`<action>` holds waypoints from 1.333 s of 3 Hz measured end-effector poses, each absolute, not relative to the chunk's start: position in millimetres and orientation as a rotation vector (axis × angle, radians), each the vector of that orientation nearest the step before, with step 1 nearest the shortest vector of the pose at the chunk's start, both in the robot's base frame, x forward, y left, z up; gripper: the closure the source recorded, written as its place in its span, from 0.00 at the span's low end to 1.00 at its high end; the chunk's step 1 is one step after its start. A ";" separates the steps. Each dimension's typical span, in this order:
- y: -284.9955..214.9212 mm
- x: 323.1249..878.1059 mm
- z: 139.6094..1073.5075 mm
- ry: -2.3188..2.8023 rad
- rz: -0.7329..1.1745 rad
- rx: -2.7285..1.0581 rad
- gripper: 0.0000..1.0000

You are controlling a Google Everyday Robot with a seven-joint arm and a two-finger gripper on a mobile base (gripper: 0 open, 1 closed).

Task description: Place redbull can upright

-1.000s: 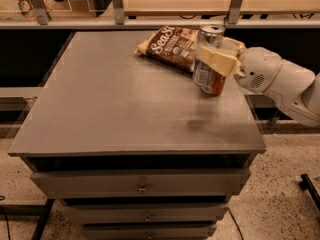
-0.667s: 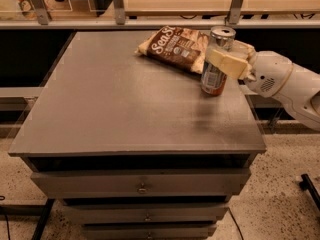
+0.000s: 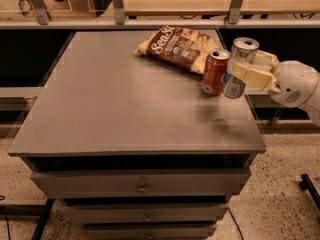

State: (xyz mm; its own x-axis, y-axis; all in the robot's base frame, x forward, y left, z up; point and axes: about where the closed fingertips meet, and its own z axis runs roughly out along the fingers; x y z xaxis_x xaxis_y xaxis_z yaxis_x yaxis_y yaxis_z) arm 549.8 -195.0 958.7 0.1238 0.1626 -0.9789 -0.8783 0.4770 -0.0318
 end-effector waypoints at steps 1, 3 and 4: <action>-194.3 548.3 958.5 1.206 0.878 -0.759 1.00; -196.0 532.4 953.7 1.116 0.904 -0.794 1.00; -195.6 518.7 956.7 1.085 0.925 -0.838 1.00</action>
Offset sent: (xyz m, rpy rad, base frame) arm -0.0102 -0.0098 -0.0112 0.0493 -0.0716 0.0276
